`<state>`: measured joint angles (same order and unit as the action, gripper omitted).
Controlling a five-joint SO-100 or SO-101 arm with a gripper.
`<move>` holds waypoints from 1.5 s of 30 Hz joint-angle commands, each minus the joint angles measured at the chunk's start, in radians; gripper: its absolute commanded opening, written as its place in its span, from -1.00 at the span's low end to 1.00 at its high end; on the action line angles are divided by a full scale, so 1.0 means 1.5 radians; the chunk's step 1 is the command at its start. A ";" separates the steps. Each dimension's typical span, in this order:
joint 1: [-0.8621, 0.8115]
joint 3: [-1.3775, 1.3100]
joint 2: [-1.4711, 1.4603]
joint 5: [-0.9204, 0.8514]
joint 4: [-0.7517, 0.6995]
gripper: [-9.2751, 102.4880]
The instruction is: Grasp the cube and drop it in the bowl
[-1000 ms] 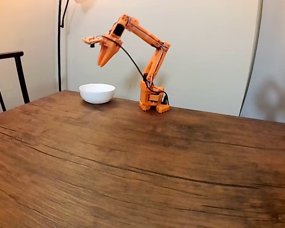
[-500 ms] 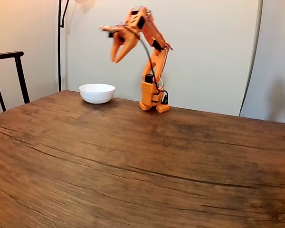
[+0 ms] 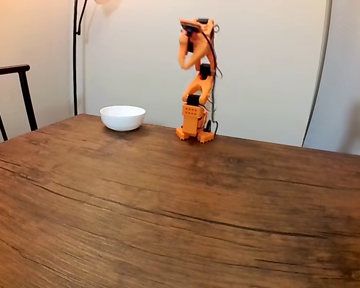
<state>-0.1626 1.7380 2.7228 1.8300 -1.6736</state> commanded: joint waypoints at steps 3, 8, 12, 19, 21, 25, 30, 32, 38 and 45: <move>0.055 0.127 0.155 -0.013 0.009 -0.84; 0.073 0.244 0.298 -0.007 0.034 -0.84; 0.077 0.346 0.400 -0.005 0.065 -0.84; 0.134 0.468 0.400 -0.003 0.192 -0.84; 0.134 0.509 0.400 -0.002 0.237 -0.84; 0.133 0.595 0.400 -0.002 0.331 -0.84; 0.124 0.681 0.400 -0.003 0.424 -0.84; 0.114 0.709 0.400 -0.003 0.449 -0.84; 0.081 0.773 0.400 -0.009 0.471 -0.84; 0.058 0.853 0.400 -0.018 0.471 -0.84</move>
<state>-0.0721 2.9989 3.3165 1.8101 -0.9833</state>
